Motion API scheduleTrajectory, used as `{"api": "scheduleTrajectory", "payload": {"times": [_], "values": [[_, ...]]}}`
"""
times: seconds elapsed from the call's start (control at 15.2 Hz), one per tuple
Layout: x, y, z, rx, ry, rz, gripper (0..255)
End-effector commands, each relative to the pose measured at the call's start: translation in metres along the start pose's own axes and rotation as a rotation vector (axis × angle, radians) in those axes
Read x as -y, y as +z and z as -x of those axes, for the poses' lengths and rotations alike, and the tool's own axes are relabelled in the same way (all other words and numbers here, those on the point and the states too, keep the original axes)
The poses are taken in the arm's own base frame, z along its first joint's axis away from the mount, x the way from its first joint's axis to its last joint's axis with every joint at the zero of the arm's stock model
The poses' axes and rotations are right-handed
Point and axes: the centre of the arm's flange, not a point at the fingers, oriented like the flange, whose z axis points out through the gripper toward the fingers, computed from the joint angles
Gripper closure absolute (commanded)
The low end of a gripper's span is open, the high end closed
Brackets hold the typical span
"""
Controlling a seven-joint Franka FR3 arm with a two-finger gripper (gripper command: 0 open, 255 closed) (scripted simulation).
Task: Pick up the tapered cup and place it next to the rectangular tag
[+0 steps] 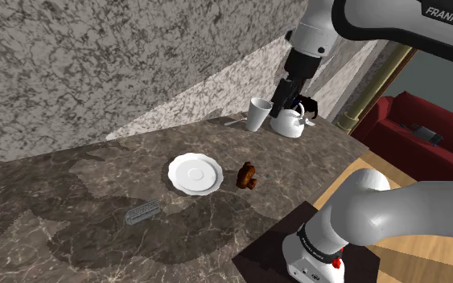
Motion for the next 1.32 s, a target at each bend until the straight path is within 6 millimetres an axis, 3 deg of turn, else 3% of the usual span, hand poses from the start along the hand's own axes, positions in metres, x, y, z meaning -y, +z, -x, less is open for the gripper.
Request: {"api": "scheduleTrajectory", "payload": {"times": [0.0, 1.25], "values": [[0.0, 0.0, 0.0, 0.0, 0.0, 0.0, 0], [-0.23, 0.074, -0.095, 0.002, -0.01, -0.062, 0]]}}
